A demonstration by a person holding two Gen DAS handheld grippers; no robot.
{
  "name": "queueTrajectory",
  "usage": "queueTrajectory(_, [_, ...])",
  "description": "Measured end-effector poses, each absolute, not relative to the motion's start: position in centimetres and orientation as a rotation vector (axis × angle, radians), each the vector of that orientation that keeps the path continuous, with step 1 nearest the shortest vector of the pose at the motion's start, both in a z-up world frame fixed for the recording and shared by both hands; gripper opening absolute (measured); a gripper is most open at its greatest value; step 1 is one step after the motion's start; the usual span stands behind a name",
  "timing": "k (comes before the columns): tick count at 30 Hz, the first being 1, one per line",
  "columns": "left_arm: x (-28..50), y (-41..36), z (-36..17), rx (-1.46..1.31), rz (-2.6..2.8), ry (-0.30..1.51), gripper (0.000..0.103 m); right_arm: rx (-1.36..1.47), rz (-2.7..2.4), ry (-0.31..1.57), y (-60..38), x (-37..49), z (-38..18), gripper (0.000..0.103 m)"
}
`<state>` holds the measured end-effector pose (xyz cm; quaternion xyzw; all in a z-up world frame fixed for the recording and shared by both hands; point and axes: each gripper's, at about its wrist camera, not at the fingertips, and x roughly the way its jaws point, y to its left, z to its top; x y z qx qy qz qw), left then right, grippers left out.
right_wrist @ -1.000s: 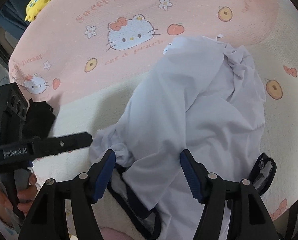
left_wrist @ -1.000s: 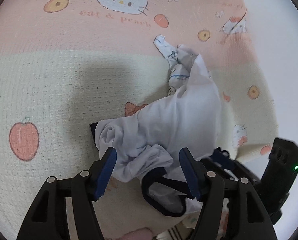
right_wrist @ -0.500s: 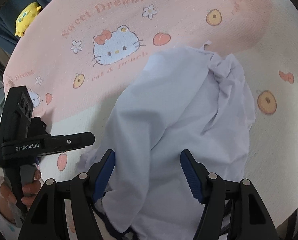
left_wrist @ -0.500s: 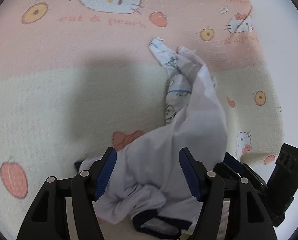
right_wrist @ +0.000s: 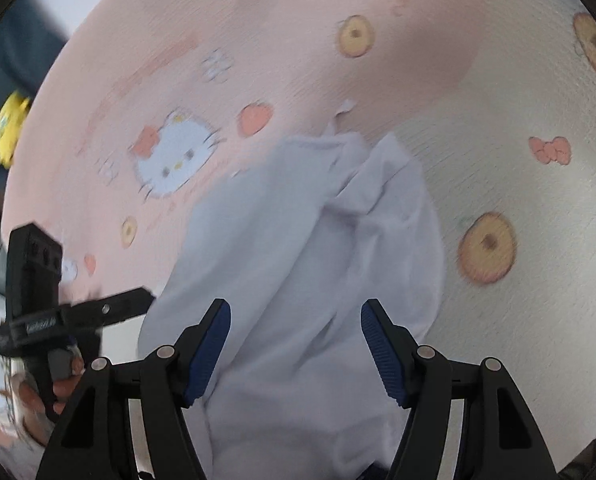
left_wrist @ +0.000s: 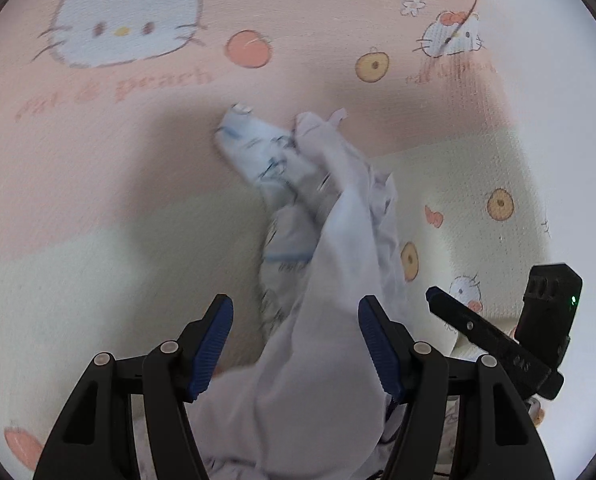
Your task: Fold clothes
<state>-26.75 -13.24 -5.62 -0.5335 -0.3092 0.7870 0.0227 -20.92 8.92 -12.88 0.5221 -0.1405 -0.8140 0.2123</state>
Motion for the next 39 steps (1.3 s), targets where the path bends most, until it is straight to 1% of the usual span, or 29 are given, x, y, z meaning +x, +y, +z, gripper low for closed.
queueTrajectory(3, [-28.9, -12.3, -5.6, -1.661, 2.442, -0.880, 0.063, 1.460, -2.309, -0.343, 9.5, -23.4, -13.0, 0.072])
queueTrajectory(5, [-30.4, -11.9, -6.1, -1.691, 2.418, -0.868, 0.063, 1.453, -2.321, -0.342, 10.1, -24.9, -13.3, 0.072])
queueTrajectory(7, [-31.6, -11.6, -6.6, -1.703, 2.382, -0.887, 0.063, 1.463, -2.317, -0.380, 10.9, -26.2, -14.1, 0.072])
queueTrajectory(9, [-32.5, -11.3, -7.1, -1.709, 2.359, -0.904, 0.063, 1.482, -2.308, -0.456, 11.7, -26.7, -15.2, 0.072])
queueTrajectory(14, [-34.2, -10.6, -8.0, -1.733, 2.368, -0.869, 0.063, 1.560, -2.261, -0.499, 11.9, -28.1, -17.3, 0.072])
queueTrajectory(16, [-34.6, -10.7, -8.6, -1.751, 2.357, -0.884, 0.063, 1.570, -2.250, -0.516, 11.8, -28.8, -17.9, 0.072])
queueTrajectory(22, [-35.4, -11.4, -9.9, -1.725, 2.340, -0.979, 0.063, 1.638, -2.186, -0.476, 11.4, -30.0, -19.7, 0.073])
queueTrajectory(23, [-35.6, -11.3, -10.0, -1.714, 2.336, -0.983, 0.063, 1.619, -2.180, -0.505, 11.6, -30.1, -19.7, 0.073])
queueTrajectory(27, [-36.4, -10.7, -10.3, -1.671, 2.362, -0.971, 0.062, 1.580, -2.037, -0.752, 12.8, -30.8, -20.9, 0.073])
queueTrajectory(30, [-36.7, -10.1, -10.4, -1.656, 2.370, -0.946, 0.061, 1.556, -2.002, -0.878, 13.4, -31.1, -21.4, 0.073])
queueTrajectory(31, [-36.8, -9.9, -10.5, -1.658, 2.377, -0.937, 0.058, 1.552, -2.002, -0.903, 13.5, -31.3, -21.4, 0.073])
queueTrajectory(33, [-37.1, -9.6, -10.7, -1.670, 2.395, -0.907, 0.048, 1.559, -2.026, -0.886, 13.3, -31.4, -21.2, 0.073])
queueTrajectory(34, [-37.1, -9.4, -10.8, -1.681, 2.407, -0.885, 0.039, 1.565, -2.051, -0.869, 13.1, -31.4, -20.9, 0.073])
queueTrajectory(35, [-37.1, -9.3, -10.8, -1.690, 2.423, -0.865, 0.031, 1.581, -2.127, -0.817, 13.1, -31.3, -20.2, 0.073])
queueTrajectory(39, [-36.7, -9.3, -10.7, -1.644, 2.459, -0.827, 0.019, 1.574, -2.334, -0.515, 12.6, -31.1, -18.6, 0.073])
